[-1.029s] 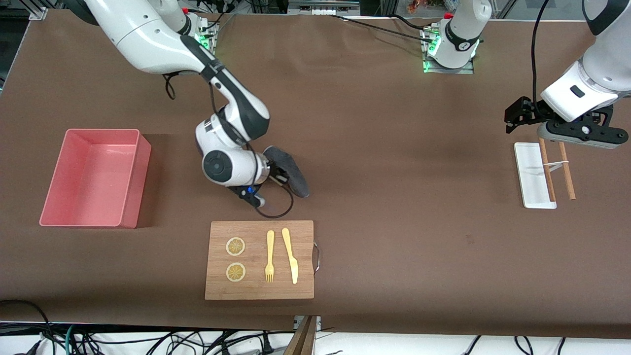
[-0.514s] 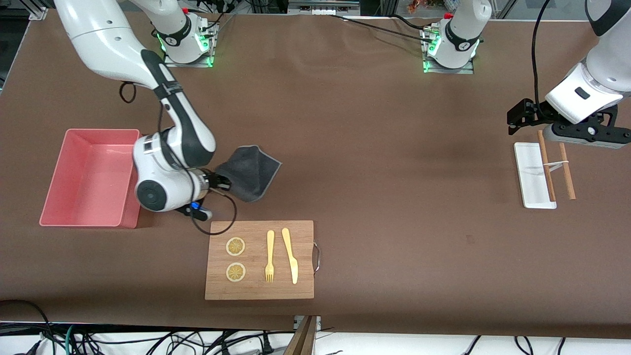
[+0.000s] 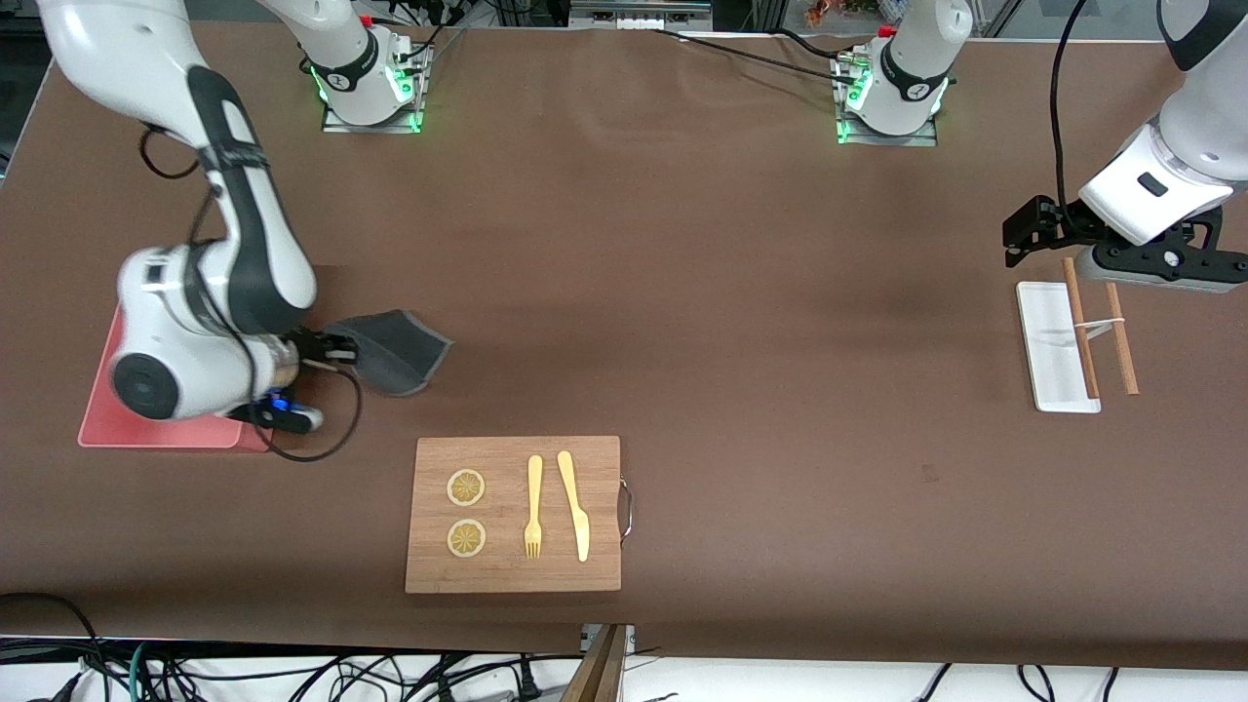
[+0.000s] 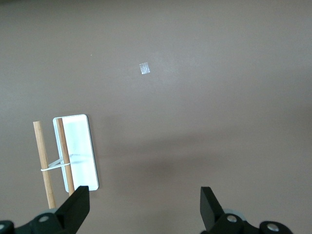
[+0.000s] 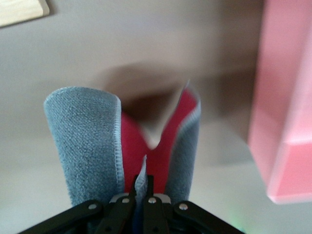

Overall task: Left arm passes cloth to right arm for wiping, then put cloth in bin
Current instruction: 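Carry the cloth with the right gripper over the pink bin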

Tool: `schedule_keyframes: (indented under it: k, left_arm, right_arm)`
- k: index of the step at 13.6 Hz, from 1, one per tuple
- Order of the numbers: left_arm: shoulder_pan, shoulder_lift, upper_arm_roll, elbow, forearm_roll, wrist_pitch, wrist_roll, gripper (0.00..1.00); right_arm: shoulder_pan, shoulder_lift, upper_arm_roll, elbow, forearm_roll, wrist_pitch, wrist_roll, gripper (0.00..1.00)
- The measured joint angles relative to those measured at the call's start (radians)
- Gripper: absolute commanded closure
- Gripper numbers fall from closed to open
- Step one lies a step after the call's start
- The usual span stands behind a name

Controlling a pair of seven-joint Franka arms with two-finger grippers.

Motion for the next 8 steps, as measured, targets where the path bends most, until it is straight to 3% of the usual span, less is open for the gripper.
schedule_keyframes:
  k: [4, 8]
  left_arm:
    - [0.0, 0.0, -0.001, 0.0, 0.0, 0.0, 0.0, 0.0]
    - [0.0, 0.0, -0.001, 0.0, 0.0, 0.0, -0.003, 0.0]
  right_arm:
    - [-0.023, -0.099, -0.035, 0.133, -0.061, -0.288, -0.081, 1.0]
    - [-0.041, -0.106, -0.197, 0.176, -0.127, -0.345, -0.384, 1.0]
